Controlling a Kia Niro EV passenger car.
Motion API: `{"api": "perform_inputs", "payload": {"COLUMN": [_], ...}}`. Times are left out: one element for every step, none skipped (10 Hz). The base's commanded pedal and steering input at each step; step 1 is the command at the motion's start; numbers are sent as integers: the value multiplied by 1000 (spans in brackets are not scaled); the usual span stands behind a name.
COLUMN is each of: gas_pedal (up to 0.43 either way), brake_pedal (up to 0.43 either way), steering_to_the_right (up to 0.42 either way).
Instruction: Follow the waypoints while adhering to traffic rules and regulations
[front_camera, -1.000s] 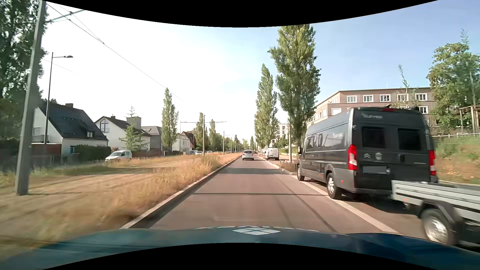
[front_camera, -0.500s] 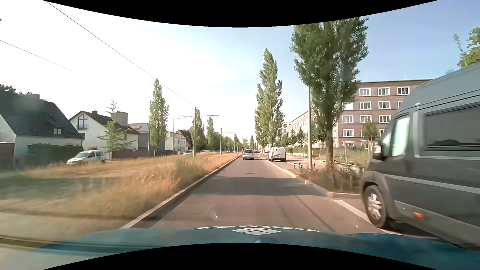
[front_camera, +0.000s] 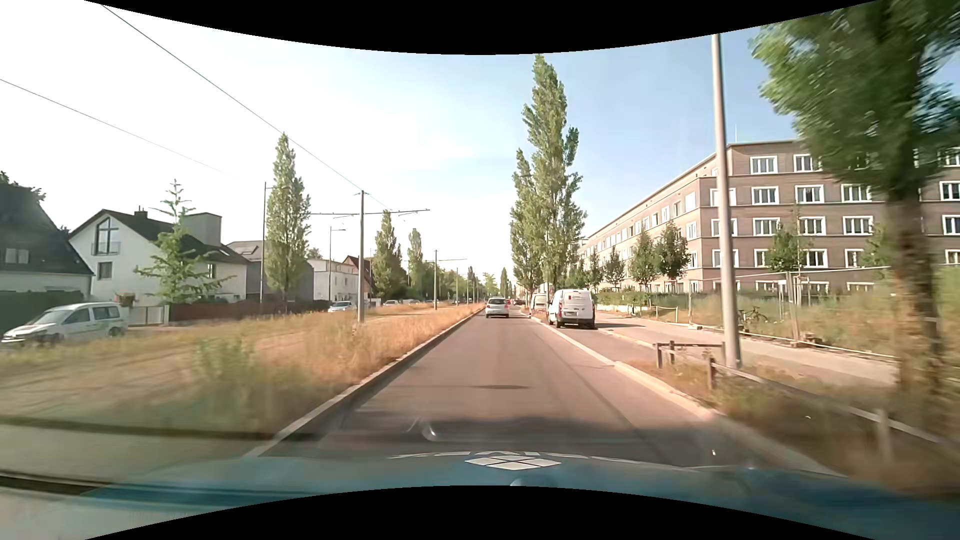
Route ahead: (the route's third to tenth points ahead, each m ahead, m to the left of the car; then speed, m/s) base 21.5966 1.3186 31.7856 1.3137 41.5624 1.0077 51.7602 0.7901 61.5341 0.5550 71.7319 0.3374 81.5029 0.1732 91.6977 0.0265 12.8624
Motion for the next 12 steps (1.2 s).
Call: {"api": "perform_inputs", "payload": {"gas_pedal": [169,169,169,169,169,169,169,169,169,169,169,169], "brake_pedal": [0,0,0,0,0,0,0,0,0,0,0,0], "steering_to_the_right": [-2,-3,-2,-3,-3,-2,-2,-2,-2,-2,-2,-2]}}
